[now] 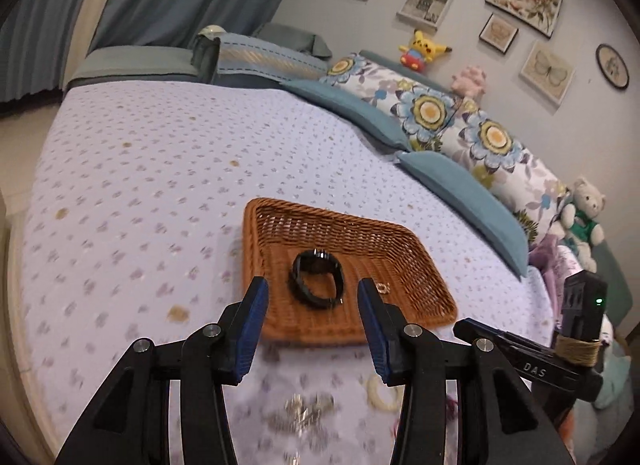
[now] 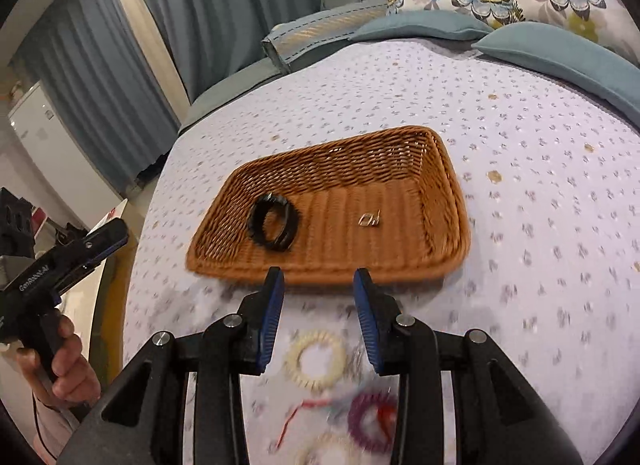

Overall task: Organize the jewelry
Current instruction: 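Grasp the silver chain bracelet with the left tool while the right tool grasps the clear bead bracelet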

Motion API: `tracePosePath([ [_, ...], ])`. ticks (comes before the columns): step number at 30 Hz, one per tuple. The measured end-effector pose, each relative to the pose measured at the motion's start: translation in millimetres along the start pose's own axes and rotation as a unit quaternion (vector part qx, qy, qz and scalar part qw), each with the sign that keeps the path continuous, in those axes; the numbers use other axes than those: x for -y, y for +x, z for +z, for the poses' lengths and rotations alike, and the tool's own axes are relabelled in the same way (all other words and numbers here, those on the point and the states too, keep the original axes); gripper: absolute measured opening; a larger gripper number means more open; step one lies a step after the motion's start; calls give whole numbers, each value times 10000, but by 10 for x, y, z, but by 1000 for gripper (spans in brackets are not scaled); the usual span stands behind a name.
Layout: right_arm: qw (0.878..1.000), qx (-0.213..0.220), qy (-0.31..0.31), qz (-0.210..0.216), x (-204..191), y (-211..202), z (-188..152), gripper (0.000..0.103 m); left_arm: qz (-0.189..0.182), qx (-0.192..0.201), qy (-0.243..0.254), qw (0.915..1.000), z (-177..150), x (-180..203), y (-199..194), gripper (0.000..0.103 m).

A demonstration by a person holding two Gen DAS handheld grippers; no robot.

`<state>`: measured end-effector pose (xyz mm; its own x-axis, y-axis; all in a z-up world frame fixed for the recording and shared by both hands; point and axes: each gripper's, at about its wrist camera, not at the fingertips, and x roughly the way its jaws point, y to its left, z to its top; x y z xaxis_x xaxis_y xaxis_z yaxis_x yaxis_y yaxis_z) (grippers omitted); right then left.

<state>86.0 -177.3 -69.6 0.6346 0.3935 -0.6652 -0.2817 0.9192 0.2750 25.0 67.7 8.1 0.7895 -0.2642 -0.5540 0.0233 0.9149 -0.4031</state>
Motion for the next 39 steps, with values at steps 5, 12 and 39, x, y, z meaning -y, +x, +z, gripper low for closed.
tracePosePath([
  [5,10000,41,-21,-82,-58,-233,-355,39,2,-18,49,10000,-303,-55,-343,48],
  [12,9987,13,2,-502,-52,-423,-877,39,25,-533,-159,9984,-818,-211,-359,47],
  [39,9915,-776,-145,-1033,5,46,-1246,37,730,-1586,835,9811,-1339,115,501,33],
])
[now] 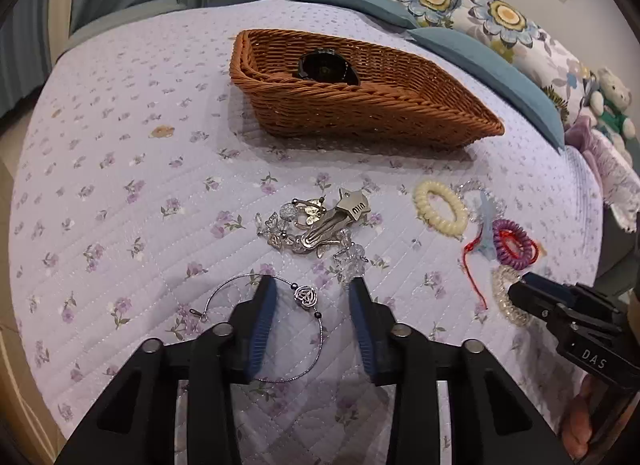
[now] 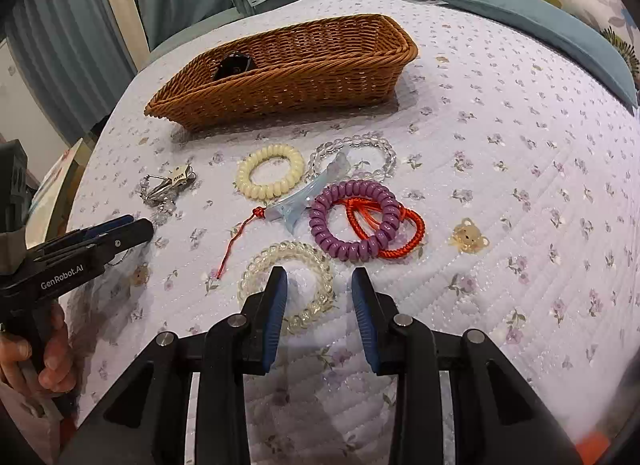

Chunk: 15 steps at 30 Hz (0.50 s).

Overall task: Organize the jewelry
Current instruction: 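Grasp the silver chain bracelet with the left tool while the right tool grasps the clear bead bracelet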

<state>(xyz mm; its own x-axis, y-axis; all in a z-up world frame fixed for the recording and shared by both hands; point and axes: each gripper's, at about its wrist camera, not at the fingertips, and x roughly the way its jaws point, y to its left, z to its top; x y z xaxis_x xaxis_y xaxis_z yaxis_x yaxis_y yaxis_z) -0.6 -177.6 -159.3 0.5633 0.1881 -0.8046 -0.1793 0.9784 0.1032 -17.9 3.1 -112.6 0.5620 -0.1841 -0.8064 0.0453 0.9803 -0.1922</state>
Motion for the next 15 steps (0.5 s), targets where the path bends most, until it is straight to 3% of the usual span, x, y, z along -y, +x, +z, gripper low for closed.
tracePosePath([
  [4,9999,18,-111,-97,-42,14,-1,26,-12,-21,-20,10000,-2,-22,8,11],
  [7,9998,37,-171,-107,-60,18,-2,16,-77,2,-78,9999,2,-46,3,11],
  [15,9991,155,-404,37,-172,-27,-22,12,-98,146,-43,9998,-20,-19,-50,11],
])
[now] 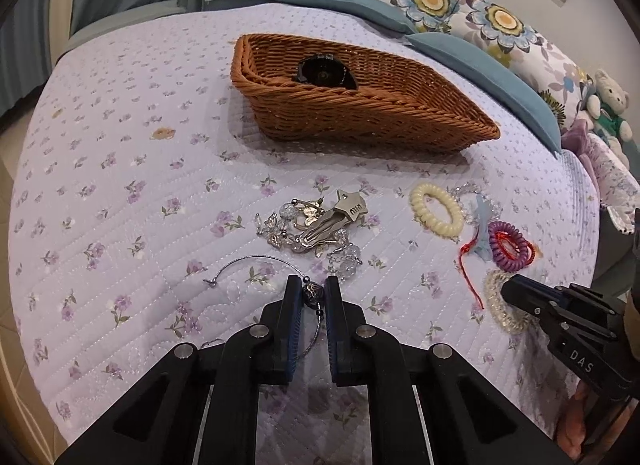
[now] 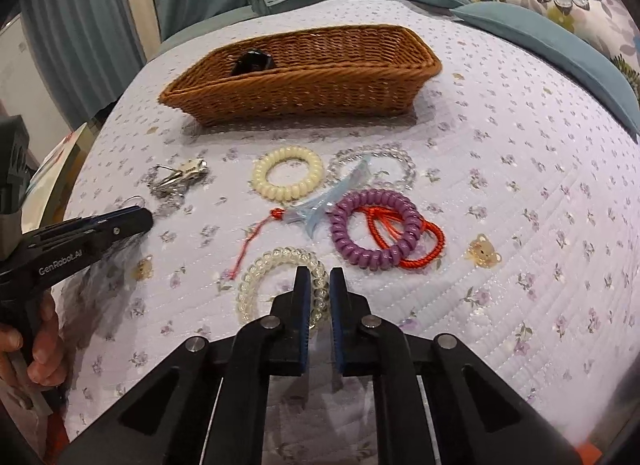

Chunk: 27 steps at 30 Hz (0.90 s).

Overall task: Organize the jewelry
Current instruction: 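Grasp the silver chain bracelet with the left tool while the right tool grasps the clear bead bracelet, then carry both bracelets into the wicker basket and open both tools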

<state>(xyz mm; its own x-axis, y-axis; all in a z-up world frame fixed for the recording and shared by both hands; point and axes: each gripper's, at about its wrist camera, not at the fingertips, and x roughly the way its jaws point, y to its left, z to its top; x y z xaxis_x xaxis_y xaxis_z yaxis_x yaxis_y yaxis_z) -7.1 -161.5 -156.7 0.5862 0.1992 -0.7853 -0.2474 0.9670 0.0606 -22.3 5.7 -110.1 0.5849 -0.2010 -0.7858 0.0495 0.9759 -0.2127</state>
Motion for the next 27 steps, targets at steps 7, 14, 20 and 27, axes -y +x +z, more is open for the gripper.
tracePosePath([
  [7,9986,383,-221,288,-157,-195,52,12,-211,409,237,9987,9,115,-238,11],
  [14,9959,752,-359,363,-254,-395,368,12,-340,912,415,9944,168,235,-552,11],
  [20,9917,1160,-520,205,-220,-453,924,12,-383,1455,503,9873,691,308,-791,11],
  [27,9881,1501,-327,-72,21,-243,1733,12,-502,1826,483,9807,1427,384,-712,11],
])
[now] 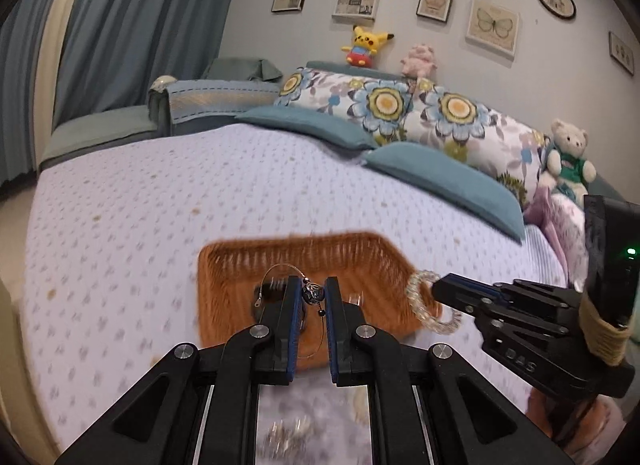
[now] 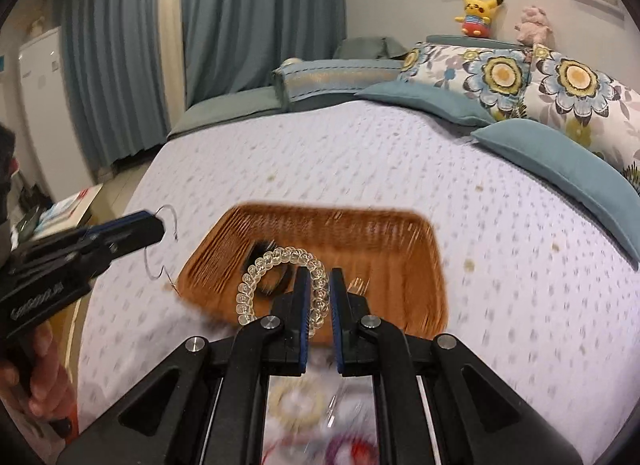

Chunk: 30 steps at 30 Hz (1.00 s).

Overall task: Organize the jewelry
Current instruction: 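Carry both bracelets into the wicker basket and open both tools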

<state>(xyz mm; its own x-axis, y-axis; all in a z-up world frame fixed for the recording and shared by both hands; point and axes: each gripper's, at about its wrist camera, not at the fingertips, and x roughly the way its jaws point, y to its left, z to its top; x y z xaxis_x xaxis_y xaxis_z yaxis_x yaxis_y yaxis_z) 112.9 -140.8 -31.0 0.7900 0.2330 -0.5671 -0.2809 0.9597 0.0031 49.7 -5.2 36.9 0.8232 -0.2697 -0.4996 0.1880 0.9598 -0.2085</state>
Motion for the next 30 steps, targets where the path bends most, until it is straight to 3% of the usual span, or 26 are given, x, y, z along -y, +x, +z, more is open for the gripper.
tracePosePath([
  [5,9992,-251,293,-90,267,557,178,12,-507,-225,-191,9983,169,-44,505,11],
  [9,9976,-550,395,-149,434,868,49,12,-984,-615,-323,9927,93,-34,945,11],
  [12,9958,-800,401,-203,509,1041,-54,12,-1102,-789,-231,9905,-31,33,1128,11],
  [22,9904,-1258,544,-205,591,1266,-201,12,-1031,-1284,-259,9860,-337,13,1501,11],
  [27,9881,-1377,655,-181,646,1309,-239,13,-1013,-1197,-337,9870,-334,-23,1457,13],
  [28,9883,-1357,684,-138,656,1294,-237,13,-1026,-1160,-314,9874,-325,-17,1432,15],
  [29,9884,-1335,724,-87,667,1272,-232,17,-1030,-1139,-298,9877,-319,-18,1411,23],
  [30,9885,-1308,750,-66,672,1252,-227,27,-1048,-1129,-309,9876,-309,-21,1381,31],
])
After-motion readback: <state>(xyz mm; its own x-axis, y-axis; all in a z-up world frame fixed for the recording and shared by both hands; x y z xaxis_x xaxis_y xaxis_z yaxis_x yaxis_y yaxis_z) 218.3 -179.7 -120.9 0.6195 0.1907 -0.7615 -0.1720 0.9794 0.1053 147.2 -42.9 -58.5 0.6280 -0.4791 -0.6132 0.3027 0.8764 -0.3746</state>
